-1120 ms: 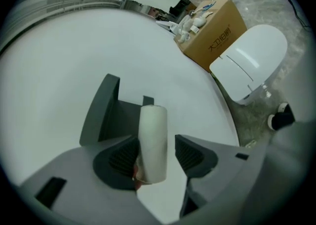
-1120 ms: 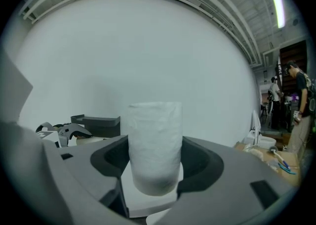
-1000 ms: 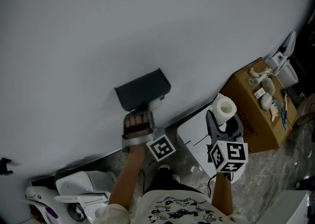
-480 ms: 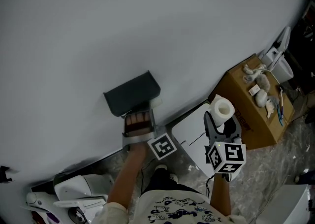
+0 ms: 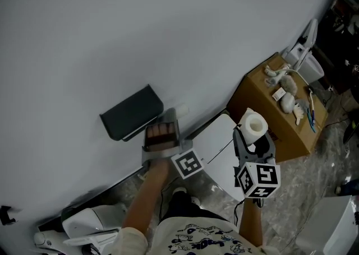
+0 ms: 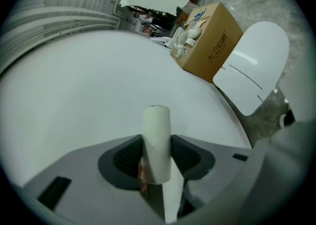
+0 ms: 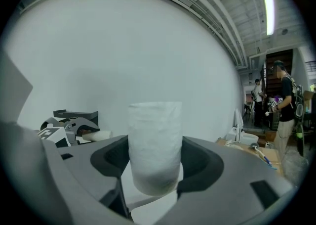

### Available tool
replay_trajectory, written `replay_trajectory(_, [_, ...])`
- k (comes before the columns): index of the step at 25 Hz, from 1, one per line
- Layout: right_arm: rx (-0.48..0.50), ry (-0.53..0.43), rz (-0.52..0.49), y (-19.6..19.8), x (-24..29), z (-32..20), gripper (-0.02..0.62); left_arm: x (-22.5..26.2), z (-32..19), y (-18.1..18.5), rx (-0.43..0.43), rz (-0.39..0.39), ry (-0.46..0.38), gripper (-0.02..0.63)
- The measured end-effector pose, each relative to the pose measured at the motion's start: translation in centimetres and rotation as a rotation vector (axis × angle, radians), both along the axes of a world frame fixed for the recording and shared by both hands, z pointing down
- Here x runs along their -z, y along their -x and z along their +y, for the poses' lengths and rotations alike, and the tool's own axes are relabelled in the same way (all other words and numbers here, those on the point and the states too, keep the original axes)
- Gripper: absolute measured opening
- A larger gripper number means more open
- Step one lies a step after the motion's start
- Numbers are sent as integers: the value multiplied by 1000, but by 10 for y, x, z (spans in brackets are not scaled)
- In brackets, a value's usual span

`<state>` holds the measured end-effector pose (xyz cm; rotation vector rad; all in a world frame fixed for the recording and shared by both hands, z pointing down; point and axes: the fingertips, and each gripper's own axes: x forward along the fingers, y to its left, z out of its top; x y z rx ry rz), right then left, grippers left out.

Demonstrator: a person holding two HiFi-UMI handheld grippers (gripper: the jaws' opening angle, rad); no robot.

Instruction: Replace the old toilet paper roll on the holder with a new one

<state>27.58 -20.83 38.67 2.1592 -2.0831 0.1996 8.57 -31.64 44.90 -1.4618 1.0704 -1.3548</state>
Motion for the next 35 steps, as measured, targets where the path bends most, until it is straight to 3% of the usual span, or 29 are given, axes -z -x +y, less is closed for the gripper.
replay_trajectory(9, [-45, -1, 5, -17, 3, 17, 305, 23, 9, -30, -80, 76, -64, 187])
replay_trajectory(15, [-41, -12, 9, -17, 8, 25, 305, 52, 33, -45, -153, 259, -73, 189])
replay_trajectory(23, [17, -32, -3, 7, 12, 25, 305, 96, 64, -10, -157, 747, -5, 189])
replay_trajectory(30, [87, -41, -24, 37, 12, 20, 305, 125, 87, 34, -178, 1058, -6, 189])
replay_trajectory(35, [131, -53, -36, 54, 14, 17, 305, 142, 101, 64, -216, 1432, 67, 189])
